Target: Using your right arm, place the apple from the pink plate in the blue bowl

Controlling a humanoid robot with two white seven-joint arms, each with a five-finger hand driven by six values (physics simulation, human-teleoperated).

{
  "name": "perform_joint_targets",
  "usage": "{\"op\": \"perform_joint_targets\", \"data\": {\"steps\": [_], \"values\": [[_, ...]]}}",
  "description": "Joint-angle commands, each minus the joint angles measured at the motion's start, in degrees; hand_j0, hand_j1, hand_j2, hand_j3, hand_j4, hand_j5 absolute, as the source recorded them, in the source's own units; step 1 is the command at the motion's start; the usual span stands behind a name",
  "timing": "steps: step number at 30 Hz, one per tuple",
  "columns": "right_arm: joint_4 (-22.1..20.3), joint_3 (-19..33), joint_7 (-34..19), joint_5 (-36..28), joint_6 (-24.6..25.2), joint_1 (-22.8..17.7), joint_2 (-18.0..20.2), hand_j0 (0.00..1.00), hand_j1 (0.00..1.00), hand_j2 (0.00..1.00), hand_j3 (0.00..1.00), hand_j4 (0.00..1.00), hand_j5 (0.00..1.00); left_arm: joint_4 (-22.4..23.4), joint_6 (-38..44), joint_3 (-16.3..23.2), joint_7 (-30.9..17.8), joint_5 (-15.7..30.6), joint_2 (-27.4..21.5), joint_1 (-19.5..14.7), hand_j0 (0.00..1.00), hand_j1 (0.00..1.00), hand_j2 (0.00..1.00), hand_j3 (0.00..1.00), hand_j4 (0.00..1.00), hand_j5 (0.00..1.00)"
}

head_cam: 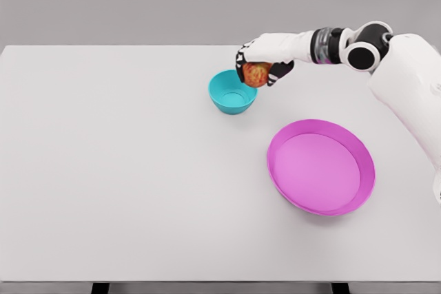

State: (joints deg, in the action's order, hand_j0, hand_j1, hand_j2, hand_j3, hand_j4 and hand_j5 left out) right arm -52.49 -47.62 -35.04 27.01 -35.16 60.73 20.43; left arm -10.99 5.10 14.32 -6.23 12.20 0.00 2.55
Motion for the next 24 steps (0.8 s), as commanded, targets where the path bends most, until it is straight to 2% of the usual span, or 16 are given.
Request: {"op": "perform_joint_targets", "data": {"steps": [1,11,24], "values": [[0.8,-0.5,0.0,-0.2,0.2,0.1,-0.9,0.46,0.46,0.46,0.46,0.46,0.46,0.0,0.0,0.0,0.0,0.0,0.0,-0.1,1.00,1.00,1.00,1.00,1.00,1.00],[3.3,-1.8,0.0,0.6,0.2,1.4,-4.4,0.46,0.46,0.46,0.46,0.46,0.46,0.0,0.0,0.0,0.0,0.0,0.0,0.0,1.00,1.00,1.00,1.00,1.00,1.00],[4.8,-3.4,0.0,0.6,0.2,2.1,-6.4,0.48,0.48,0.48,0.48,0.48,0.48,0.0,0.0,0.0,0.0,0.0,0.0,0.0,1.00,1.00,1.00,1.00,1.00,1.00]]}}
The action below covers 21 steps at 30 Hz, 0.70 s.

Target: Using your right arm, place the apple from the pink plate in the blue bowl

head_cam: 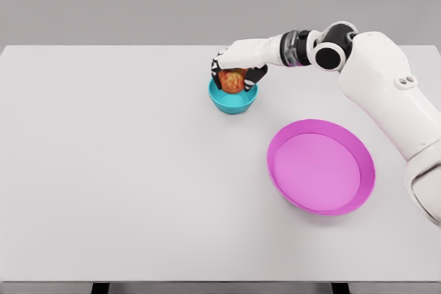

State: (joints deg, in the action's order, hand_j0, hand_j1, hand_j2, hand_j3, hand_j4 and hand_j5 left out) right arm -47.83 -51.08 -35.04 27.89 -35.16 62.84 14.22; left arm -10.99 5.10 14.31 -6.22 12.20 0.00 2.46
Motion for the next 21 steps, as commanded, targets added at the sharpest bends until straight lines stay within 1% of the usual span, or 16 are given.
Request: {"op": "perform_joint_targets", "data": {"steps": [1,2,10,12,13,14,16,17,18,19,21], "values": [[0.3,0.0,0.0,-0.3,0.2,0.0,-0.1,0.82,0.82,0.82,0.82,0.82,0.82,0.0,0.0,0.0,0.0,0.0,0.0,0.1,1.00,1.00,1.00,1.00,1.00,1.00],[0.5,0.1,0.0,-0.4,0.2,0.0,-0.1,1.00,1.00,1.00,1.00,1.00,1.00,0.0,0.0,0.0,0.0,0.0,0.0,0.1,1.00,1.00,1.00,1.00,1.00,1.00],[0.4,0.2,0.0,-0.4,0.2,0.2,0.1,1.00,1.00,1.00,1.00,1.00,1.00,0.0,0.0,0.0,0.0,0.0,0.0,0.1,1.00,1.00,1.00,1.00,1.00,1.00],[-0.4,0.8,0.0,-0.6,0.2,1.1,0.6,1.00,1.00,1.00,1.00,1.00,1.00,0.0,0.0,0.0,0.0,0.0,0.0,0.0,1.00,1.00,1.00,1.00,1.00,1.00],[-1.7,1.7,0.0,-0.9,0.2,1.5,1.3,1.00,1.00,1.00,1.00,1.00,1.00,0.0,0.0,0.0,0.0,0.0,0.0,0.1,1.00,1.00,1.00,1.00,1.00,1.00],[-4.2,4.9,0.0,-1.0,0.2,1.4,3.3,1.00,1.00,1.00,1.00,1.00,1.00,0.0,0.0,0.0,0.0,0.0,0.0,0.1,1.00,1.00,1.00,1.00,1.00,1.00],[-11.1,12.3,0.0,-1.3,0.2,0.3,7.9,1.00,1.00,1.00,1.00,1.00,1.00,0.0,0.0,0.0,0.0,0.0,0.0,0.0,1.00,1.00,1.00,1.00,1.00,1.00],[-13.2,14.3,0.0,-1.5,0.2,-0.7,9.6,1.00,1.00,1.00,1.00,1.00,1.00,0.0,0.0,0.0,0.0,0.0,0.0,0.1,1.00,1.00,1.00,1.00,1.00,1.00],[-14.7,16.7,0.0,-3.1,0.2,-2.3,11.9,1.00,1.00,1.00,1.00,1.00,1.00,0.0,0.0,0.0,0.0,0.0,0.0,0.1,1.00,1.00,1.00,1.00,1.00,1.00],[-15.0,19.3,0.0,-5.9,0.2,-3.7,14.3,1.00,1.00,1.00,1.00,1.00,1.00,0.0,0.0,0.0,0.0,0.0,0.0,0.1,1.00,1.00,1.00,1.00,1.00,1.00],[-15.0,24.0,0.0,-12.9,0.2,-8.0,19.0,1.00,1.00,1.00,1.00,1.00,1.00,0.0,0.0,0.0,0.0,0.0,0.0,0.1,1.00,1.00,1.00,1.00,1.00,1.00]]}}
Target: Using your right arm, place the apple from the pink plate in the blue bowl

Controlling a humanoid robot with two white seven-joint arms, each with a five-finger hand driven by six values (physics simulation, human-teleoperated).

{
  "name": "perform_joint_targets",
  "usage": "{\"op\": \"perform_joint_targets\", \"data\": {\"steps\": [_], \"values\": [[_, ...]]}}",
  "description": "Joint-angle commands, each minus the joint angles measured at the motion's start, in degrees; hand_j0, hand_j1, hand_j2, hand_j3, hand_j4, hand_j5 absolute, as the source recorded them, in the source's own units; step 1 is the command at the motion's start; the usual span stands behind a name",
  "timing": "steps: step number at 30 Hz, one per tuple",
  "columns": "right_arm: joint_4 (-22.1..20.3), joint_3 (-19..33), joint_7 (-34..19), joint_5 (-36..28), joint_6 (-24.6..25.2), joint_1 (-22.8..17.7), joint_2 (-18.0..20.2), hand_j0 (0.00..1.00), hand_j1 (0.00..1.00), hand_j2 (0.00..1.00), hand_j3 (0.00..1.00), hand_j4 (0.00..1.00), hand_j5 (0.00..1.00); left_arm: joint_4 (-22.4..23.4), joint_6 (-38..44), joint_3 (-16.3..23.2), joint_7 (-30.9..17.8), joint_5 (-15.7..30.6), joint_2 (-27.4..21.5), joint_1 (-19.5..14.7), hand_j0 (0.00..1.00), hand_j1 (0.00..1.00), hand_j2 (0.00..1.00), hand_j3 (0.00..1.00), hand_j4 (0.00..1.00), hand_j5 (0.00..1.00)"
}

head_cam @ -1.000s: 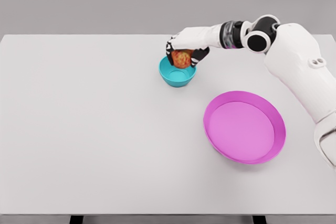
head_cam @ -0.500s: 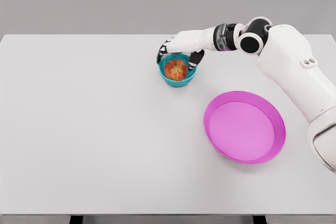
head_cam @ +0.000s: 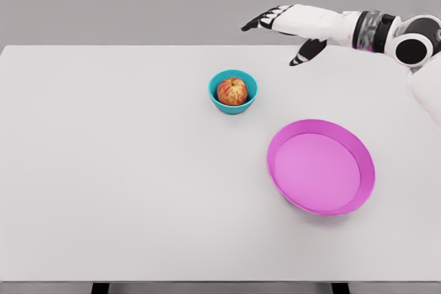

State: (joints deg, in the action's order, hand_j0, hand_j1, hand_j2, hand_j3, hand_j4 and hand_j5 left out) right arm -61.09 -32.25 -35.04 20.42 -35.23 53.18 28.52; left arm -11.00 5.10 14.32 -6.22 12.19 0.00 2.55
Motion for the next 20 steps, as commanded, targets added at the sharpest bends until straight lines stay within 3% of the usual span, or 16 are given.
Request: {"op": "perform_joint_targets", "data": {"steps": [1,6,9,11,14,20], "values": [[-1.8,6.8,0.0,-6.0,0.2,0.0,5.9,1.00,1.00,1.00,1.00,1.00,1.00,0.0,0.0,0.0,0.0,0.0,0.0,0.0,1.00,1.00,1.00,1.00,1.00,1.00],[-3.2,22.7,0.0,-6.3,0.2,-10.7,6.0,1.00,1.00,1.00,1.00,1.00,1.00,0.0,0.0,0.0,0.0,0.0,0.0,0.0,1.00,1.00,1.00,1.00,1.00,1.00],[-12.6,26.9,0.0,-6.2,0.2,-20.1,6.5,1.00,1.00,1.00,1.00,1.00,1.00,0.0,0.0,0.0,0.0,0.0,0.0,-0.1,1.00,1.00,1.00,1.00,1.00,1.00],[-14.6,28.6,0.0,-6.2,0.2,-23.3,7.0,1.00,1.00,1.00,1.00,1.00,1.00,0.0,0.0,0.0,0.0,0.0,0.0,-0.1,1.00,1.00,1.00,1.00,1.00,1.00],[-14.9,29.9,0.0,-6.1,0.2,-25.7,7.1,1.00,1.00,1.00,1.00,1.00,1.00,0.0,0.0,0.0,0.0,0.0,0.0,-0.1,1.00,1.00,1.00,1.00,1.00,1.00],[-14.8,29.9,0.0,-6.0,0.2,-26.2,7.2,1.00,1.00,1.00,1.00,1.00,1.00,0.0,0.0,0.0,0.0,0.0,0.0,0.0,1.00,1.00,1.00,1.00,1.00,1.00]]}}
